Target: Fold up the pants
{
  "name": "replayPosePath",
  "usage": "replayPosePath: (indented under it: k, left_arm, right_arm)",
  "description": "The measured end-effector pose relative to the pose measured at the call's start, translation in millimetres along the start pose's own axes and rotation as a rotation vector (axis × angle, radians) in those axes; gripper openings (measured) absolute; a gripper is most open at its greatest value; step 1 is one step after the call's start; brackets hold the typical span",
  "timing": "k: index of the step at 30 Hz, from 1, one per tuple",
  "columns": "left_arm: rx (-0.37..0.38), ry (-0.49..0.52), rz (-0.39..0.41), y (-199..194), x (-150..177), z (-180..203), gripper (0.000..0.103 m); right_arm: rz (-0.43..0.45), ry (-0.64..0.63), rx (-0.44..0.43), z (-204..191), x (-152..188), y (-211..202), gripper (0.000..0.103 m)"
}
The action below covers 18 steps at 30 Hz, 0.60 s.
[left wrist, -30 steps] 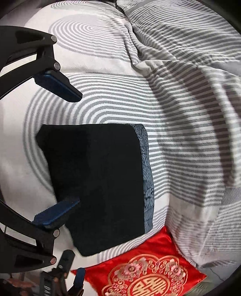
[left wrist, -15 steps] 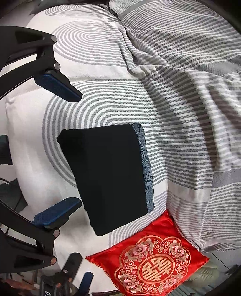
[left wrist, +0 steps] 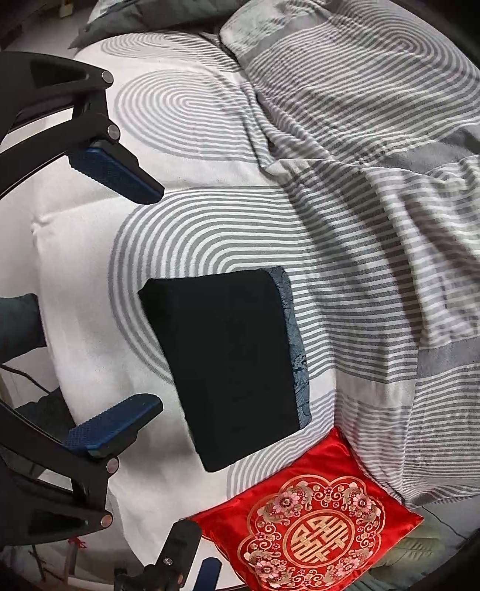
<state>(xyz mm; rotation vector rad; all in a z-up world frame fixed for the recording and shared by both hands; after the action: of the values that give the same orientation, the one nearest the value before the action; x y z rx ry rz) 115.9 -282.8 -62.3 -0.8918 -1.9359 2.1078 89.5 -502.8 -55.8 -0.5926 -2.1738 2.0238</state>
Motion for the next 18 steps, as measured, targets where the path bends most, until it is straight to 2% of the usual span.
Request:
replayPosePath:
  k: [4,9,14,18]
  left_arm:
    - [0.006,-0.011,-0.053,3,12,10,0.103]
    - [-0.026,-0.065,-0.116,20,30,10,0.103]
    - [-0.055,-0.117,-0.192,54,46,-6,0.103]
    - [-0.092,-0.145,-0.192,77,40,-20,0.103]
  right_arm:
    - [-0.008,-0.063,0.010,4,2,1,0.103]
    - [-0.058,-0.034,0.001,19,7,21,0.103]
    - [-0.129,-0.043,0.073,45,20,53,0.103]
    - [-0.170,-0.030,0.100,61,19,78,0.103]
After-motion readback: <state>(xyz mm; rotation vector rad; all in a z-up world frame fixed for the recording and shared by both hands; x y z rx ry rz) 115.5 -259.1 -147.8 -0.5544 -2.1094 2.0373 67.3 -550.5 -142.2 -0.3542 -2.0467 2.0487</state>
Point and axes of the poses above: each gripper's, at about its wrist camera, not at the fingertips, and y roughly the way its jaws point, z to its right, x to its underside, the point moved 8 cm from there along y, roughly the way its jaws point, and after that the axes turned 5 degrees about z, right-handed, at the moved point
